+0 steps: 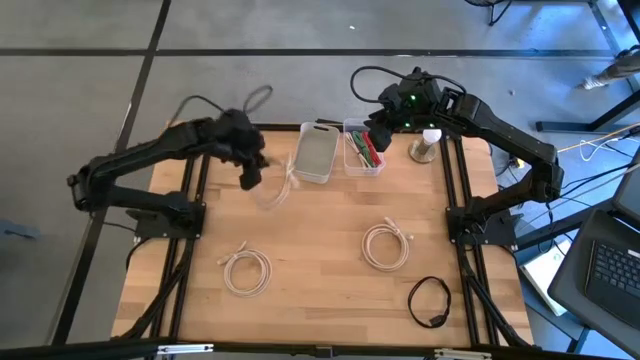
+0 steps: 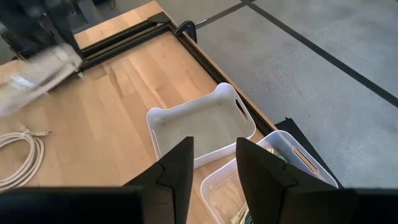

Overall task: Pick & Place USB Port
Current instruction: Put the top left brown hdmi cable into the white bin

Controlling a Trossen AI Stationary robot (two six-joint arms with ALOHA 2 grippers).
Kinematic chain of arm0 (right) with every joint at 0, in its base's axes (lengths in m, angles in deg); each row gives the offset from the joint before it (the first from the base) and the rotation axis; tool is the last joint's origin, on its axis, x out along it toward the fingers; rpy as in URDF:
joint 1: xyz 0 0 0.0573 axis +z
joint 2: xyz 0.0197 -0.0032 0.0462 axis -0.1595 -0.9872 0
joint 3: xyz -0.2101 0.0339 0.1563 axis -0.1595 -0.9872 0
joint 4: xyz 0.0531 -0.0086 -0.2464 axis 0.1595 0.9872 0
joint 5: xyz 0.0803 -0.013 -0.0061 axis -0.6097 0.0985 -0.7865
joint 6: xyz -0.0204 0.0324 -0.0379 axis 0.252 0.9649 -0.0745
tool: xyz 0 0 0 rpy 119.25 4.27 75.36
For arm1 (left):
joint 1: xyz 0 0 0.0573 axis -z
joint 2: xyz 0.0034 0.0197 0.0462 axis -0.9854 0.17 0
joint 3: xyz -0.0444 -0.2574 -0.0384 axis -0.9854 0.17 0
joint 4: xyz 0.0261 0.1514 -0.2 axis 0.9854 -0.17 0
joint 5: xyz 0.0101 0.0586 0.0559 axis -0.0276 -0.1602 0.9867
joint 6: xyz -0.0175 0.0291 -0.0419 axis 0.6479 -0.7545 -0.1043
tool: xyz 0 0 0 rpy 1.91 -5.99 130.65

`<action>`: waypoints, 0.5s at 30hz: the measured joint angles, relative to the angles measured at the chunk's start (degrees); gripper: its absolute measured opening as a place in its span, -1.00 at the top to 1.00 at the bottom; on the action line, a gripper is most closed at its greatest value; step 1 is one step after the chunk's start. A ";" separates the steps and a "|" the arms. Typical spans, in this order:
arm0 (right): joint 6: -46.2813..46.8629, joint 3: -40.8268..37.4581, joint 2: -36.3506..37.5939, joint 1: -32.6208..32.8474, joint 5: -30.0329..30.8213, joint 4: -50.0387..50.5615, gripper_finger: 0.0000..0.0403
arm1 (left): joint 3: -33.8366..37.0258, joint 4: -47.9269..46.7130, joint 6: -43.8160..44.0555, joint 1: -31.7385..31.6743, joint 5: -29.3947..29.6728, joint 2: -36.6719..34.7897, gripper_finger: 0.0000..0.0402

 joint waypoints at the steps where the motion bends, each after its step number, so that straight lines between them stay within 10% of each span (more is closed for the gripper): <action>1: 0.02 0.00 0.00 0.00 0.00 -0.14 0.39 | -0.63 2.48 0.42 -0.02 -0.89 -0.67 0.84; 15: 1.55 0.00 0.00 0.00 0.00 -2.68 0.39 | -1.13 45.45 1.20 -6.26 -16.12 7.60 0.84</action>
